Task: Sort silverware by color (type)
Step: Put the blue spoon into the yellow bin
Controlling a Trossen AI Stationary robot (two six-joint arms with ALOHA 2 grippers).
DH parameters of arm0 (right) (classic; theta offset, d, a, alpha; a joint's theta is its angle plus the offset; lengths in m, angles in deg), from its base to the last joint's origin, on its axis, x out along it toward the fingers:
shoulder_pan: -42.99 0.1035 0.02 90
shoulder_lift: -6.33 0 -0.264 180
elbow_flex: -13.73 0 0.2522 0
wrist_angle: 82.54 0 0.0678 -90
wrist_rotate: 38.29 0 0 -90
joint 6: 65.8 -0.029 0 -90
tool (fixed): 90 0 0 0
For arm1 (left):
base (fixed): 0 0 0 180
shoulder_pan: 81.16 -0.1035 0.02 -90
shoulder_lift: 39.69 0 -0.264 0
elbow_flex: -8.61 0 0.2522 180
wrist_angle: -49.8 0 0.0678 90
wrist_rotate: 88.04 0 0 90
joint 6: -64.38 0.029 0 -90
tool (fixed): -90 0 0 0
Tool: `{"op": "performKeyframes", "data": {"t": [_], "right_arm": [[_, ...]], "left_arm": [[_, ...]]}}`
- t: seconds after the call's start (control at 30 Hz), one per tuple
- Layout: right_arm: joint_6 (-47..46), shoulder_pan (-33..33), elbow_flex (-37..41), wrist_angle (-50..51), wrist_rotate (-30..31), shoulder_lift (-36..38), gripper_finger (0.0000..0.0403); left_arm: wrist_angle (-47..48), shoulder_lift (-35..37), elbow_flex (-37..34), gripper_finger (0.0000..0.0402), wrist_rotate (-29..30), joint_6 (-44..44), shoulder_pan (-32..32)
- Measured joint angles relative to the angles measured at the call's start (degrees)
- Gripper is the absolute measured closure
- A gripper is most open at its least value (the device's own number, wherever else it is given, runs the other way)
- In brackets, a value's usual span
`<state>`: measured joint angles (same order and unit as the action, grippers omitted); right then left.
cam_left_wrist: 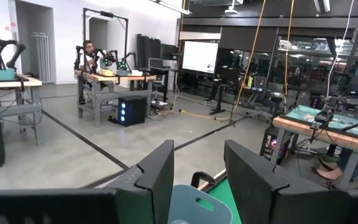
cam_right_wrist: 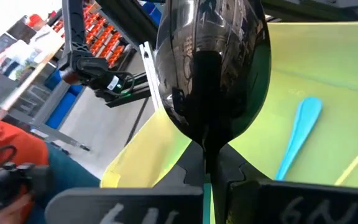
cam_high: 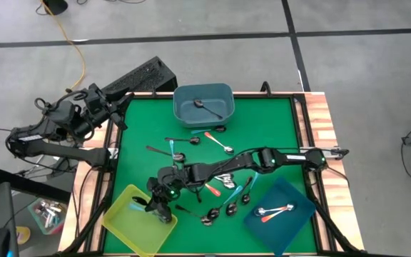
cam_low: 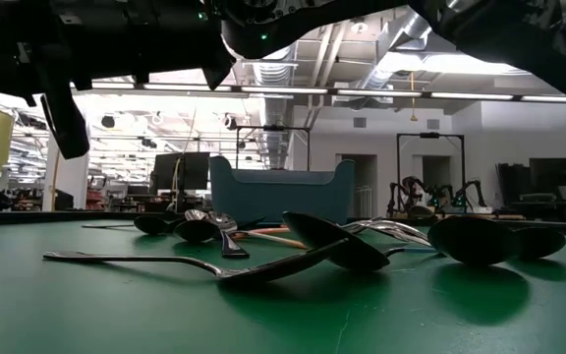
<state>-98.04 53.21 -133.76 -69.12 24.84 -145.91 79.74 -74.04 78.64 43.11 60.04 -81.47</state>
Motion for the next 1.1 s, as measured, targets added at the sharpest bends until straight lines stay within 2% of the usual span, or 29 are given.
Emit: {"op": "performKeyframes", "data": {"t": [0.3,0.83,1.1], "right_arm": [[-7.7,-0.5,0.0,-3.7,-0.2,-2.7,0.0390],[-8.2,-1.4,0.0,-2.4,1.5,-2.7,0.0382],[-5.3,-1.2,0.0,-2.2,1.5,-2.7,0.0370]], "left_arm": [[0.0,0.0,0.0,0.0276,0.0,0.0,0.0],[0.0,0.0,0.0,0.0276,0.0,0.0,0.0],[0.0,0.0,0.0,0.0276,0.0,0.0,0.0]]}}
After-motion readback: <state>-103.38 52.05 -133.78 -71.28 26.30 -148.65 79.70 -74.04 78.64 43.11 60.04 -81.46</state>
